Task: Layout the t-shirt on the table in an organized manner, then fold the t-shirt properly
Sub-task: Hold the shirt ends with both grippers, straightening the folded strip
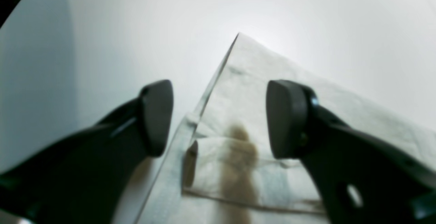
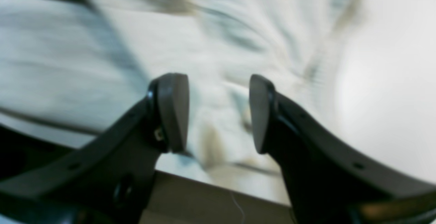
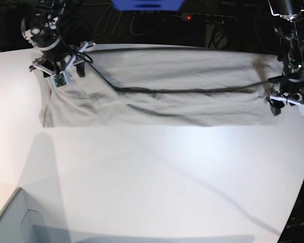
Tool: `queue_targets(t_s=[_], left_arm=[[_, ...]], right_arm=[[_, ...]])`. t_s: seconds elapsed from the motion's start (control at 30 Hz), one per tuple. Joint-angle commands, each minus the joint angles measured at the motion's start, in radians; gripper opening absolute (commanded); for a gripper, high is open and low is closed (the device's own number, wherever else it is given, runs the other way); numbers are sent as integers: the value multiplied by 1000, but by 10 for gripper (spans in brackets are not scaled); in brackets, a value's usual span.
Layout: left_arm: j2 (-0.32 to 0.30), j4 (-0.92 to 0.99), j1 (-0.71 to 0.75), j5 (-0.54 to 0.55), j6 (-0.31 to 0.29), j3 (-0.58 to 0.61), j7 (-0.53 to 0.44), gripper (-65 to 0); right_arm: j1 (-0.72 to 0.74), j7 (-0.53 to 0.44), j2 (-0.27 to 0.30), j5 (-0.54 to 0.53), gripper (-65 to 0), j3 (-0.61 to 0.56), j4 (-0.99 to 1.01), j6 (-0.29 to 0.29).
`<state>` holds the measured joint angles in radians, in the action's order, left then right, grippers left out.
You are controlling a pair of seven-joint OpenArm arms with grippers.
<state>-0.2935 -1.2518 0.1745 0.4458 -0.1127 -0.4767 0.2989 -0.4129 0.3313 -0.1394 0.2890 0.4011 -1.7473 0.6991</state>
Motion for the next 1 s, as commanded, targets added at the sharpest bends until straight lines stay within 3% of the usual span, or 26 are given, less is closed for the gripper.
queue_targets(t_s=[0.0,0.13,0.33,0.97], left_arm=[[-16,-10,0,3,-3,-6,-19,-194],[-11,-16,32,3,-5,-6,-19,-130],[-5,-9,64,3,-5,-6,-19,-131],[24,111,43,3,-6,-3,-20,-152]], right_arm=[[7,-14,-1,-7,-359,-11,8,-1],[55,-14,2,-7,-359,-17,109,-1],[91,-14,25,-6,-359,-20,200,-1],[113,-14,28,-6,-359,-18,203,-1]])
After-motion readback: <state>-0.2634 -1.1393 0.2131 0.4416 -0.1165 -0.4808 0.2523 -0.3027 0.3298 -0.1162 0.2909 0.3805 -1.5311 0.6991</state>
